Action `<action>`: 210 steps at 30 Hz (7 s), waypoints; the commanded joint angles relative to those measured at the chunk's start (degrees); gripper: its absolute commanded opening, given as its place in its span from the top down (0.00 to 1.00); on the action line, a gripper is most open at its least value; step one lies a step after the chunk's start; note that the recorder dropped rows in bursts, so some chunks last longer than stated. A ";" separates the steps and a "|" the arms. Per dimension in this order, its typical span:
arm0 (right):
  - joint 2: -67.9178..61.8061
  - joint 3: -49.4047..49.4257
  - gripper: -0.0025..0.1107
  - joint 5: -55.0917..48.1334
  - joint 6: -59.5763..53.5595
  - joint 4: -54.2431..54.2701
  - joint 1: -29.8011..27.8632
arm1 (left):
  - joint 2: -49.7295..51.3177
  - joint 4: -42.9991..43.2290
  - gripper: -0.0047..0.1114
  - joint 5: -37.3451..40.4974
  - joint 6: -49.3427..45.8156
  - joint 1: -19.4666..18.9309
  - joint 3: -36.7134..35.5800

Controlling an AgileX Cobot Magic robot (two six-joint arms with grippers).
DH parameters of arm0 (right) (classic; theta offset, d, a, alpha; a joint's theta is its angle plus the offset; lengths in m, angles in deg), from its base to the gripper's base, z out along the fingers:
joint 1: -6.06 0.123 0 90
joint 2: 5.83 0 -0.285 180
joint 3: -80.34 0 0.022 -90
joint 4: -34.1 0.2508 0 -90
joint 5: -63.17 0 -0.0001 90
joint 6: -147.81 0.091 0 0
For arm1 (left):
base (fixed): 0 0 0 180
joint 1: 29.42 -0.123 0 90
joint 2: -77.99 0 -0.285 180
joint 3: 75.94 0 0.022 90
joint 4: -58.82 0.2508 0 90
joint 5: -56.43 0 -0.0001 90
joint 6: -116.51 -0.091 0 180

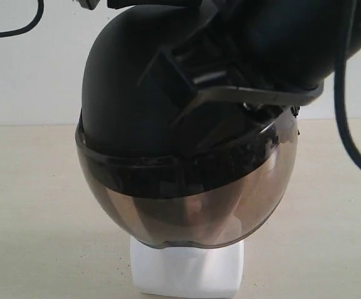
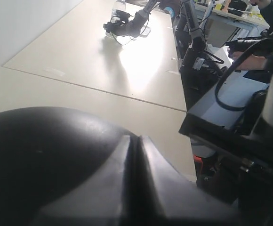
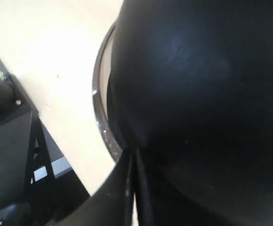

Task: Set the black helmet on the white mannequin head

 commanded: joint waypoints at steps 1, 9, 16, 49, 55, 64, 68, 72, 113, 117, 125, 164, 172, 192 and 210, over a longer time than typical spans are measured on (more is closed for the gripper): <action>-1.00 3.22 0.98 -1.09 0.11 -4.85 -0.53 | 0.25 4.15 0.92 0.36 0.44 0.21 -0.64; 2.93 -3.20 0.98 -1.09 -1.17 -5.09 -0.53 | 0.25 3.91 0.92 0.36 0.44 0.21 -0.64; 8.65 -12.81 0.98 -1.09 -1.17 -11.70 -0.53 | 0.25 2.05 0.92 0.36 0.30 0.21 -0.64; 57.93 35.90 0.98 41.00 4.34 -23.84 -0.53 | -43.91 51.52 0.92 -19.67 38.06 0.10 -6.42; 59.54 58.94 0.98 57.75 4.99 -23.86 -0.53 | -59.37 55.06 0.92 -30.36 47.77 0.10 -29.00; 59.54 66.19 0.98 55.33 6.57 -19.78 -0.53 | -74.73 55.06 0.92 -27.84 50.57 0.10 -47.80; 59.54 66.19 0.98 55.86 6.57 -19.78 -0.53 | -78.10 55.06 0.92 -25.70 50.57 0.10 -48.26; 61.28 66.19 0.98 59.29 6.02 -22.89 -0.61 | -78.76 55.06 0.92 -25.70 50.57 0.10 -48.26; 75.54 83.89 0.98 49.58 -0.80 -7.52 -45.17 | -78.74 55.06 0.92 -25.99 50.41 0.10 -48.26; 75.54 83.89 0.98 49.58 1.32 -7.64 -45.17 | -78.74 55.06 0.92 -25.99 50.41 0.10 -48.26; 75.54 83.89 0.98 49.73 1.33 -7.73 -45.17 | -78.74 55.06 0.92 -25.99 50.41 0.10 -48.26; 75.54 83.89 0.98 49.73 1.68 -7.62 -45.17 | -92.16 51.85 0.92 -57.09 58.23 -16.88 -89.63; 75.54 83.89 0.98 49.73 1.78 -7.62 -45.17 | -92.16 63.65 0.92 -52.84 72.14 -16.88 -89.63; 75.54 83.89 0.98 49.73 1.78 -7.62 -45.17 | -92.16 62.79 0.92 -52.84 66.12 -16.88 -89.63; 75.54 83.89 0.98 49.73 1.78 -7.62 -45.17 | -92.16 62.79 0.92 -52.84 66.12 -16.88 -89.63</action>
